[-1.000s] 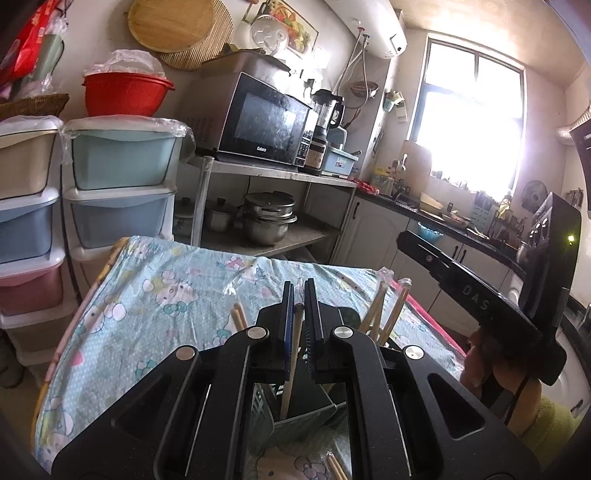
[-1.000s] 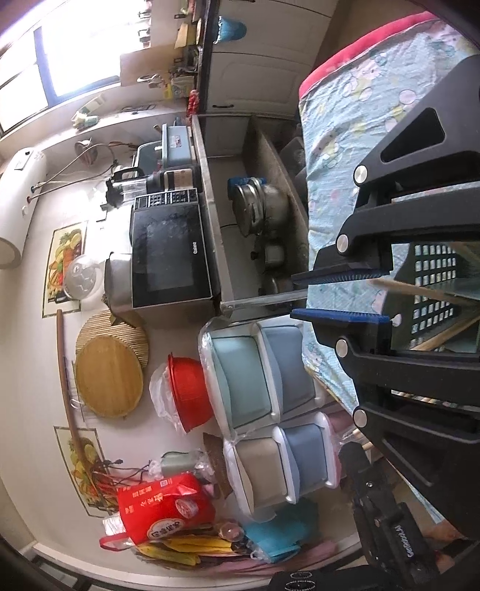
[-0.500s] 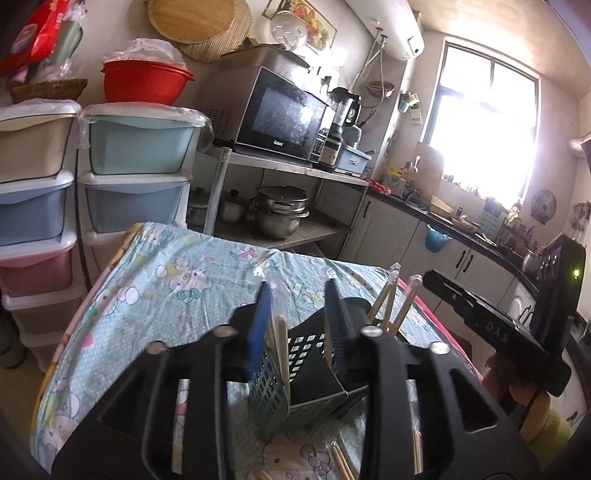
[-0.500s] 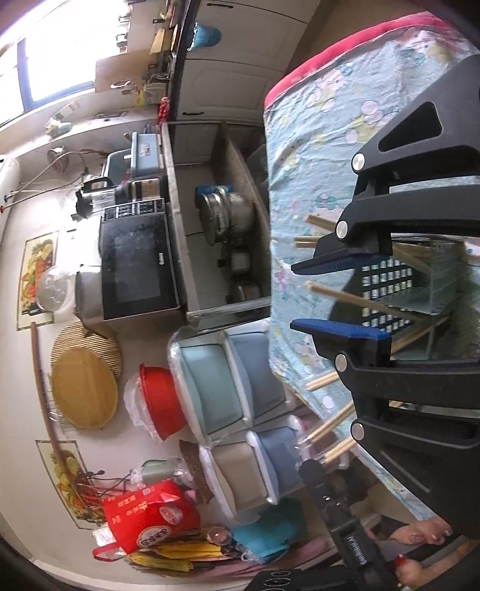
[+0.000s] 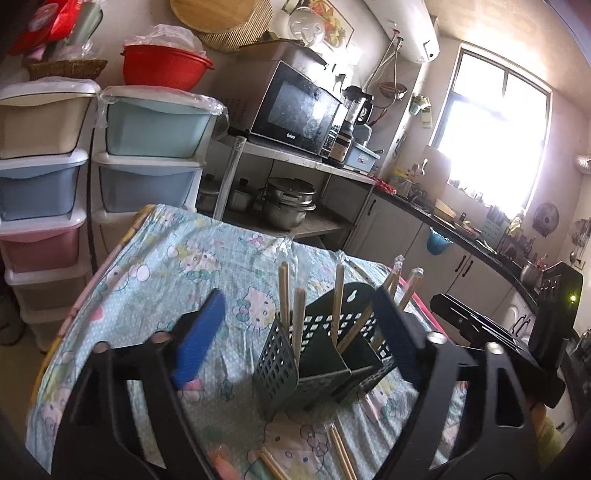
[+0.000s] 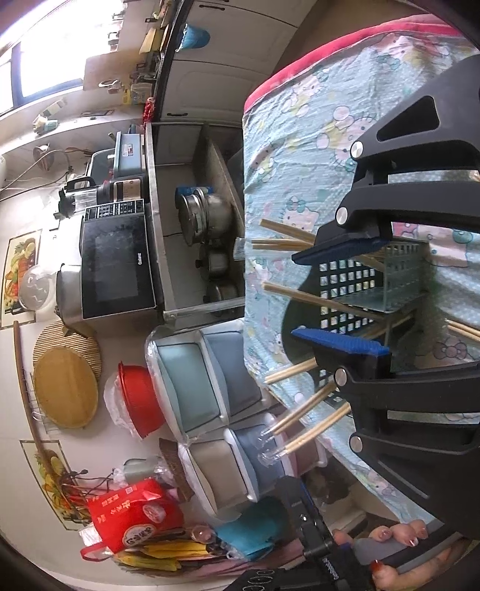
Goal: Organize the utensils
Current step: 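Lower the chopsticks into the caddy slots and open both grippers, then reach down toward the loose chopsticks beside the caddy with both grippers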
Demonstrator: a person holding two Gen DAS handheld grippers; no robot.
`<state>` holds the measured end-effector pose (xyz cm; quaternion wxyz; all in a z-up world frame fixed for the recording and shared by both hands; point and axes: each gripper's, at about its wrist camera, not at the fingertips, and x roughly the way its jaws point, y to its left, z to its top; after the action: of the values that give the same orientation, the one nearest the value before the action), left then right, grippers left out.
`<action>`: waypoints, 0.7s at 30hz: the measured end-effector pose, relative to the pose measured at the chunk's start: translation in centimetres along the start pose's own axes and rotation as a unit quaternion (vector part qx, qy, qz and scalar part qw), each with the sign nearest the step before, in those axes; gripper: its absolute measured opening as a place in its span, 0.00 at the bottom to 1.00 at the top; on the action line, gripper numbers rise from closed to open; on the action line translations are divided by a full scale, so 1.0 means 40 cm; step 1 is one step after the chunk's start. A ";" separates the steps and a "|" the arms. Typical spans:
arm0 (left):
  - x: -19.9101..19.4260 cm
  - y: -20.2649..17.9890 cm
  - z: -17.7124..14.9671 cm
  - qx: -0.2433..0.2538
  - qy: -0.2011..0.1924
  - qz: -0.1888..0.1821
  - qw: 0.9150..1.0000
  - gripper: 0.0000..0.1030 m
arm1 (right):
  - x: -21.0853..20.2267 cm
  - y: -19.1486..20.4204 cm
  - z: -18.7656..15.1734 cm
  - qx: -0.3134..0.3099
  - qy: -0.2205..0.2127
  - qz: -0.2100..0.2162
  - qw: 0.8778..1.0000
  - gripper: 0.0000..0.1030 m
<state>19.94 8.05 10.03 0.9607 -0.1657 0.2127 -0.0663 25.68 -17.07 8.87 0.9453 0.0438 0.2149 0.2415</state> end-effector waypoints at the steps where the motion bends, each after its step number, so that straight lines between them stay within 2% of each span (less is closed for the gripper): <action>1: -0.005 -0.001 -0.003 0.000 0.002 0.000 1.000 0.82 | -0.003 0.001 -0.005 0.000 0.003 0.001 1.000 0.36; 3: -0.015 -0.001 -0.009 -0.001 0.001 -0.001 1.000 0.90 | -0.008 0.002 -0.014 0.000 0.006 0.001 1.000 0.38; 15: -0.053 0.003 -0.053 -0.006 0.015 0.014 1.000 0.90 | -0.050 0.002 -0.054 0.002 0.019 0.008 1.000 0.51; 21: -0.061 0.005 -0.072 -0.009 0.022 0.014 1.000 0.90 | -0.074 0.003 -0.075 0.003 0.027 0.009 1.000 0.53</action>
<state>16.51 7.87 8.46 0.9551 -0.1702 0.2363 -0.0546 22.03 -18.44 7.32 0.9369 0.0423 0.2406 0.2503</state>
